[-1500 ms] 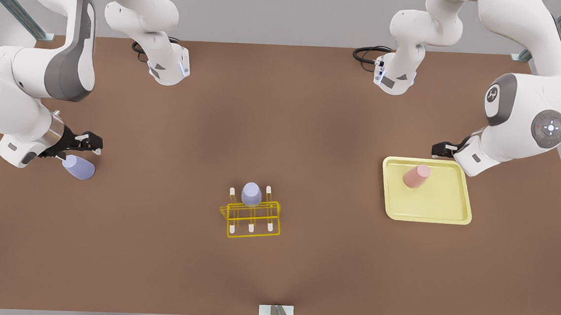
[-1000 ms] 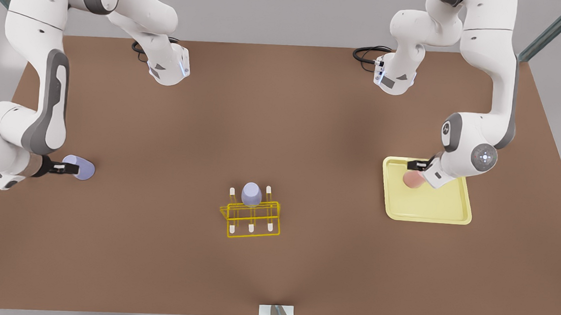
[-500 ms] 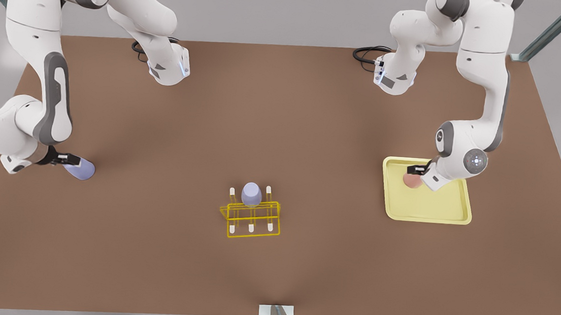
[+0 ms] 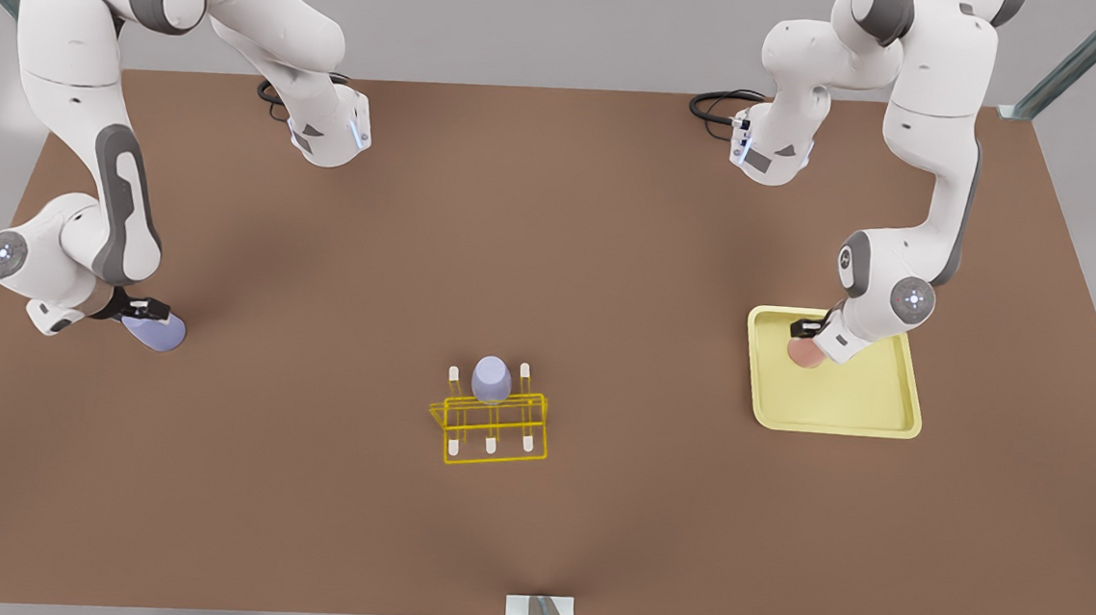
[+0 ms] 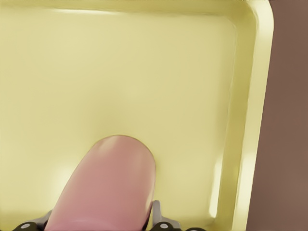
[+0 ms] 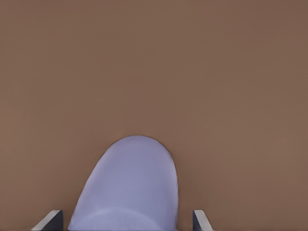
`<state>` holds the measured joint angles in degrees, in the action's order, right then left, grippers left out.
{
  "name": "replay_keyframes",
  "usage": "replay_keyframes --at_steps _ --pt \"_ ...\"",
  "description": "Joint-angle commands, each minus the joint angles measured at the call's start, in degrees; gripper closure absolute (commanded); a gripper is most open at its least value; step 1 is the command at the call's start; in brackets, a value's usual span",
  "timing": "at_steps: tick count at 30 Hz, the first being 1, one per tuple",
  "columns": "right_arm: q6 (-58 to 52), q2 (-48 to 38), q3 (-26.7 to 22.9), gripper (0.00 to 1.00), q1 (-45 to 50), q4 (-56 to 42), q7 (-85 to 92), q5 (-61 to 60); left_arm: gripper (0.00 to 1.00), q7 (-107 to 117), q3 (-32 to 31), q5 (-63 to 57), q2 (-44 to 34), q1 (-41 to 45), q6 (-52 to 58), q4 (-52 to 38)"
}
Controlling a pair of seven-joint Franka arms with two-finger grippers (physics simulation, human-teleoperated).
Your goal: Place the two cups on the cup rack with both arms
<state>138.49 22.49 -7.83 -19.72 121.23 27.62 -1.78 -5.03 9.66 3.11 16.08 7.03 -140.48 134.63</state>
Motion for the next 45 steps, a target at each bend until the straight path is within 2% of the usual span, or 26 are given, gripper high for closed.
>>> replay_keyframes --at_steps 1,4,5,14,19,22,23,25,27,30,33,35,40,45 --pt "1.43 0.63 0.0 0.0 -0.23 -0.03 3.85 -0.06 0.14 0.11 0.01 -0.12 0.18 0.0 -1.38 -0.07" --pt "1.34 0.8 0.0 0.0 -0.14 0.06 4.02 -0.06 0.15 0.1 0.01 -0.12 0.79 0.09 -1.47 -0.16" --pt "1.34 0.89 0.0 0.0 -0.14 0.41 4.02 -0.06 0.2 0.1 0.01 -0.12 0.79 0.18 -1.38 -0.24" --pt "1.52 1.51 0.09 0.0 0.21 1.11 4.02 0.2 0.2 0.19 -0.17 -0.21 0.53 0.18 -0.94 -2.09" --pt "2.48 2.3 0.09 0.0 -0.05 1.11 4.02 0.2 0.2 0.63 -0.61 1.55 0.35 0.18 7.23 -7.98" --pt "2.48 2.3 0.09 0.01 -0.14 1.11 4.02 0.2 0.2 9.06 -3.07 2.51 1.93 1.06 15.75 -17.38" --pt "2.48 2.3 0.09 0.07 -0.14 1.2 4.02 0.11 0.2 12.14 -3.16 2.6 2.99 1.59 18.56 -20.89" --pt "2.4 2.12 0.09 0.13 -0.14 1.11 4.02 0.02 0.2 20.49 -5.88 2.6 7.91 1.67 26.3 -32.84" --pt "2.4 2.12 0.18 0.14 -0.14 1.03 4.02 -0.06 0.19 28.49 -8.78 2.43 14.68 1.67 32.8 -46.2" --pt "2.31 2.12 0.27 0.14 -0.14 0.85 4.02 -0.15 0.19 40.35 -14.75 3.13 24.86 1.59 33.16 -62.19" --pt "2.22 2.12 0.53 0.15 -0.14 0.67 3.93 -0.77 0.19 47.21 -19.24 6.2 30.15 1.59 33.07 -74.24" --pt "2.13 2.03 0.8 0.15 -0.05 0.5 3.85 -0.94 0.19 47.21 -20.03 13.24 30.59 1.59 29.3 -75.3" --pt "2.04 1.68 1.23 0.16 0.12 0.32 3.76 -1.65 0.19 46.42 -29.35 14.73 34.37 2.64 26.83 -78.38" --pt "1.78 0.8 3.25 0.16 0.21 0.32 3.67 -2.79 0.19 44.49 -31.81 15.61 38.94 5.98 15.15 -80.93"
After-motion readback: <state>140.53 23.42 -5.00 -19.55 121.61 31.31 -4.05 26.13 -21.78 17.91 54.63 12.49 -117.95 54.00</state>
